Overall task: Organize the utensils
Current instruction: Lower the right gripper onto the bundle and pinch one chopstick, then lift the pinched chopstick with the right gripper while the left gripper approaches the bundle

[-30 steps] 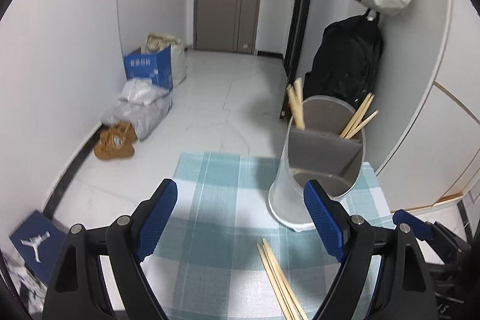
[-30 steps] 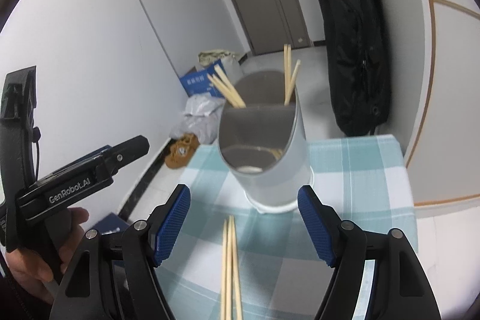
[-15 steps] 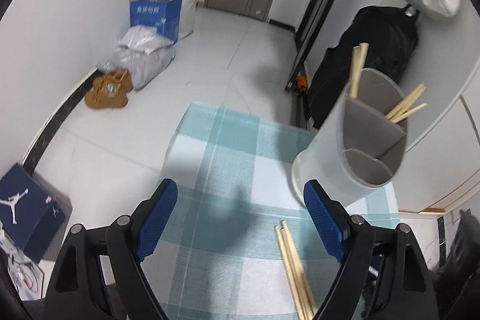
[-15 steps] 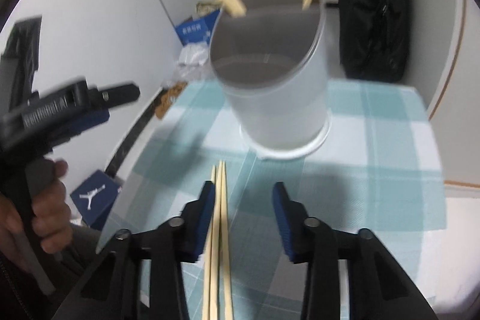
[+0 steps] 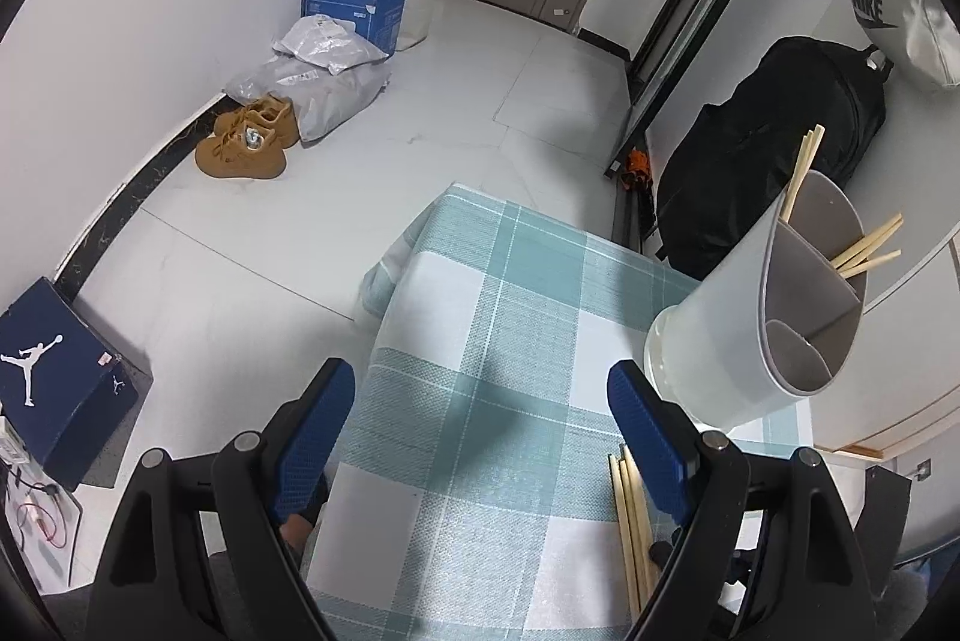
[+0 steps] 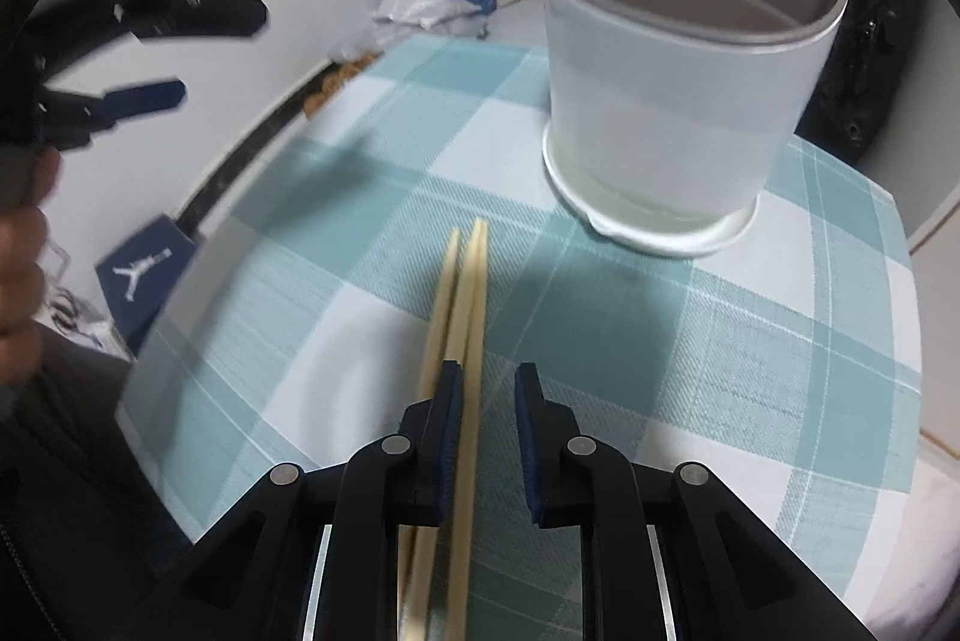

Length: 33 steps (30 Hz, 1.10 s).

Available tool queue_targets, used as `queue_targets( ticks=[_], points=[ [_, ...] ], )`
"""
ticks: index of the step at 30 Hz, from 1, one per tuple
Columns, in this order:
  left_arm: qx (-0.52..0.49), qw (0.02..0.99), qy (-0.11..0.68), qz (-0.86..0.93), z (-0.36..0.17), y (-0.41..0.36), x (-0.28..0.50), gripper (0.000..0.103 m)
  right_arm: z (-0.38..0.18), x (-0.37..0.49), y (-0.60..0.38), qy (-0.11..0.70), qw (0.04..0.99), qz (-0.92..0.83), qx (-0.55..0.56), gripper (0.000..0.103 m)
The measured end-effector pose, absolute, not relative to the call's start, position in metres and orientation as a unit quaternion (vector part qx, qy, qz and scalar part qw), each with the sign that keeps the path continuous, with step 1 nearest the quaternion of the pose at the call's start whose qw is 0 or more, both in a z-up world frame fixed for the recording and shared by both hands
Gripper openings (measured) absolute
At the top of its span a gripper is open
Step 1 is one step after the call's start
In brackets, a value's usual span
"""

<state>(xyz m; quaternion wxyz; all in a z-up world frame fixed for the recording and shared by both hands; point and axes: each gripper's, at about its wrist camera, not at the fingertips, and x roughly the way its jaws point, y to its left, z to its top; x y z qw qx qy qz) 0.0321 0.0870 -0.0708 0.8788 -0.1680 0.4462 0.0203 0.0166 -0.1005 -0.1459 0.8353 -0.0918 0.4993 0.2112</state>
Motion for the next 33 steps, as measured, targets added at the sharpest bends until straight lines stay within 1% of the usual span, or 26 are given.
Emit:
queue_targets(
  ticks=[11,18,25,27,28,29,33],
  points=[
    [-0.18,0.872,0.453,0.035,-0.072,0.103,0.035,0.083,-0.151,0.016,-0.077,0.497,0.825,0.209,-0.166,0.013],
    [-0.208,0.863,0.457,0.056,-0.076,0.127,0.034,0.083,-0.153,0.044,-0.057,0.503,0.823,0.213,-0.159,0.013],
    [-0.213,0.857,0.463,0.079,-0.083,0.143,0.035,0.083,-0.151,0.059,-0.047,0.502,0.82,0.219,-0.168,0.013],
    [-0.223,0.852,0.468,0.08,-0.086,0.146,0.036,0.083,-0.151,0.064,-0.046,0.508,0.818,0.221,-0.156,0.011],
    [-0.226,0.849,0.471,0.08,-0.088,0.147,0.037,0.083,-0.152,0.067,-0.045,0.51,0.818,0.222,-0.151,0.009],
    [-0.225,0.849,0.472,0.08,-0.088,0.147,0.037,0.083,-0.152,0.068,-0.045,0.511,0.817,0.222,-0.148,0.003],
    [-0.206,0.849,0.481,0.08,-0.092,0.139,0.039,0.083,-0.151,0.07,-0.042,0.514,0.815,0.226,-0.139,0.003]
  ],
)
